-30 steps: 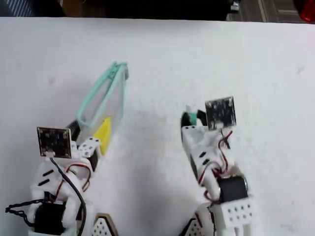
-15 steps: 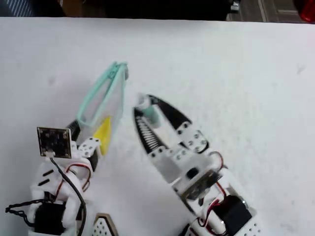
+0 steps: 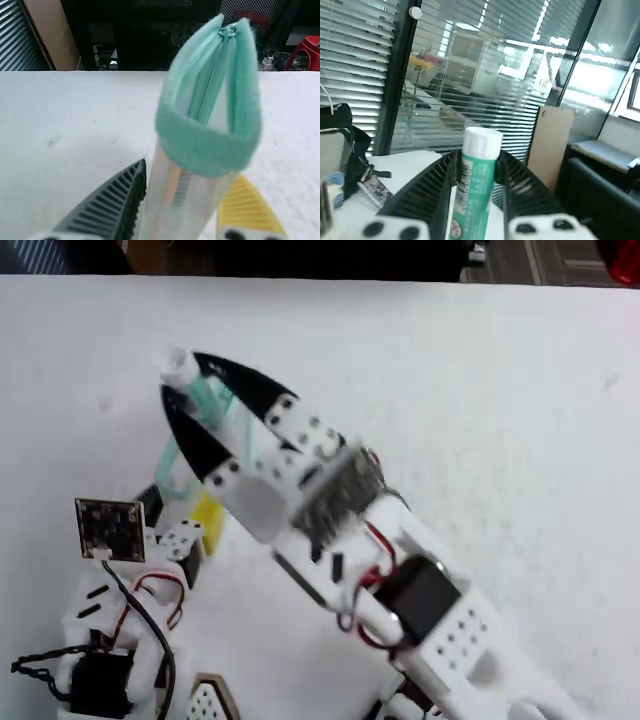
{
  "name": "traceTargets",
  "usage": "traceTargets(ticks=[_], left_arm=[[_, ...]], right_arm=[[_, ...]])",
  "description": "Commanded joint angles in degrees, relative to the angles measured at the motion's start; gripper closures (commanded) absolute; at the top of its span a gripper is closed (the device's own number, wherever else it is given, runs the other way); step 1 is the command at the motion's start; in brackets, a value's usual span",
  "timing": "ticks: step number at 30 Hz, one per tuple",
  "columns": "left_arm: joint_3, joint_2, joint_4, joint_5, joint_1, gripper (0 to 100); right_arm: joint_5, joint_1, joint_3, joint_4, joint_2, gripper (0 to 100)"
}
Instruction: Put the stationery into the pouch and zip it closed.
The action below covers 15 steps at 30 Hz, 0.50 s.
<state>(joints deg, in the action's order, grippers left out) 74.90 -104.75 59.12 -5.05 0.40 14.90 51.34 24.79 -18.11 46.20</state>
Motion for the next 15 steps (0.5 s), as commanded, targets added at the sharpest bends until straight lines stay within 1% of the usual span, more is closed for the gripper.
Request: traceTargets(ticks=[1,11,15], left_arm=[[-0.4,0.0,-1.9,-0.5,0.5,77],[-0.6,0.0,-2.2,-0.5,0.1,77],[-0.6,0.0,-2.3,-0.5,0.0,77]], right_arm=[[-2.1,0.4,-6.2,-0.5,-4.8,98.1],[-2.5,0.2,-7.0,-0.9,-14.7,98.1],[-2.5,0.2,-3.3,-0.6,-14.9,98.1]])
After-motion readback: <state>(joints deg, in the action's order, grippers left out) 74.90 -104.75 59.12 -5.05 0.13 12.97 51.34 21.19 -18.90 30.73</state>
